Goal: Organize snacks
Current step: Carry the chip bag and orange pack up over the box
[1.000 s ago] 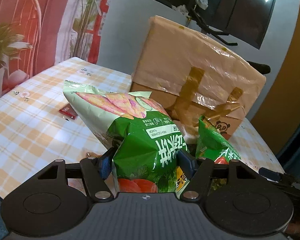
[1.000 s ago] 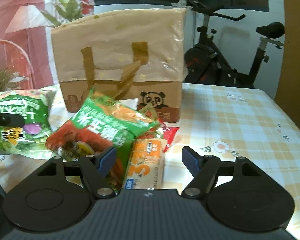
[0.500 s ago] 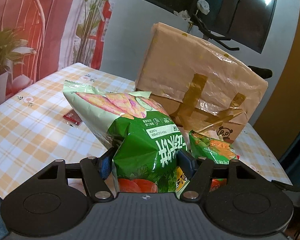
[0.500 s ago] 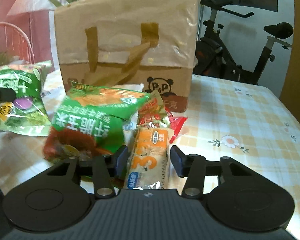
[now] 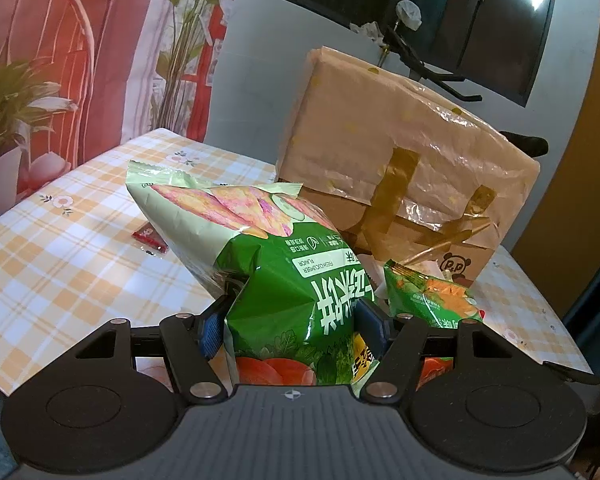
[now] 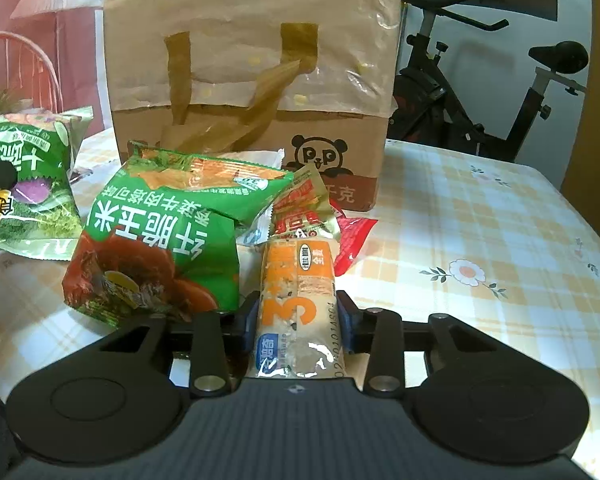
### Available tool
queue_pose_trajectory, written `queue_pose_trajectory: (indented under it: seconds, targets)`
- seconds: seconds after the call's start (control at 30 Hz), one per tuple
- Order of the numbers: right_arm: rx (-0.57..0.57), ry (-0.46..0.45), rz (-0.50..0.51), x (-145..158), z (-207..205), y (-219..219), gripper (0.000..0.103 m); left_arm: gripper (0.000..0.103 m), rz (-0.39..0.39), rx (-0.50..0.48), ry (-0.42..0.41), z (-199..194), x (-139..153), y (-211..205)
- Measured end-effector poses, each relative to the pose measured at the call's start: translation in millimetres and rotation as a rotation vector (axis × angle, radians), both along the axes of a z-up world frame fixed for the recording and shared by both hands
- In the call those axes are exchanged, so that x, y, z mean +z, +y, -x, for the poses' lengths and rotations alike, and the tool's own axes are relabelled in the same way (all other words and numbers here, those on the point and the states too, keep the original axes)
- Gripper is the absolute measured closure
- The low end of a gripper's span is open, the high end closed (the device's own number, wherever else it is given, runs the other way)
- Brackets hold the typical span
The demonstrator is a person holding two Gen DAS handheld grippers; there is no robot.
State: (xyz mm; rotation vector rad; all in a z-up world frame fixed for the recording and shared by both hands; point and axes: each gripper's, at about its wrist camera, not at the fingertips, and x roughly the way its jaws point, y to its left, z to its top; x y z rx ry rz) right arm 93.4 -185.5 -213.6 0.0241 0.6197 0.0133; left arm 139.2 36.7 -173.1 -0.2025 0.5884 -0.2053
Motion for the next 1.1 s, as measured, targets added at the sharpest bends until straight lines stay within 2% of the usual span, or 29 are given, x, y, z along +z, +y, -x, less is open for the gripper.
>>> queue_pose_trajectory:
  seconds: [0.27,0.4,0.57,0.73,0.87,1.1]
  targets:
    - [-0.089,-0.083,-0.075,16,14,-18,0.064,0.034,0.036,0.007,-0.026,2,7,6]
    - [-0.135,-0.127,-0.109,28,20,-29,0.064,0.034,0.020,0.000,-0.064,1,20,8]
    - [-0.147,-0.209,-0.113,54,20,-37,0.064,0.034,0.030,-0.026,-0.127,-9,50,11]
    - [-0.133,-0.311,-0.117,91,13,-42,0.064,0.034,0.018,-0.077,-0.235,-17,91,8]
    - [-0.095,-0.387,-0.124,124,2,-45,0.064,0.034,-0.034,-0.116,-0.296,-31,118,-1]
    - [-0.034,-0.447,-0.119,171,-39,-49,0.064,0.034,-0.078,-0.155,-0.321,-75,158,-21]
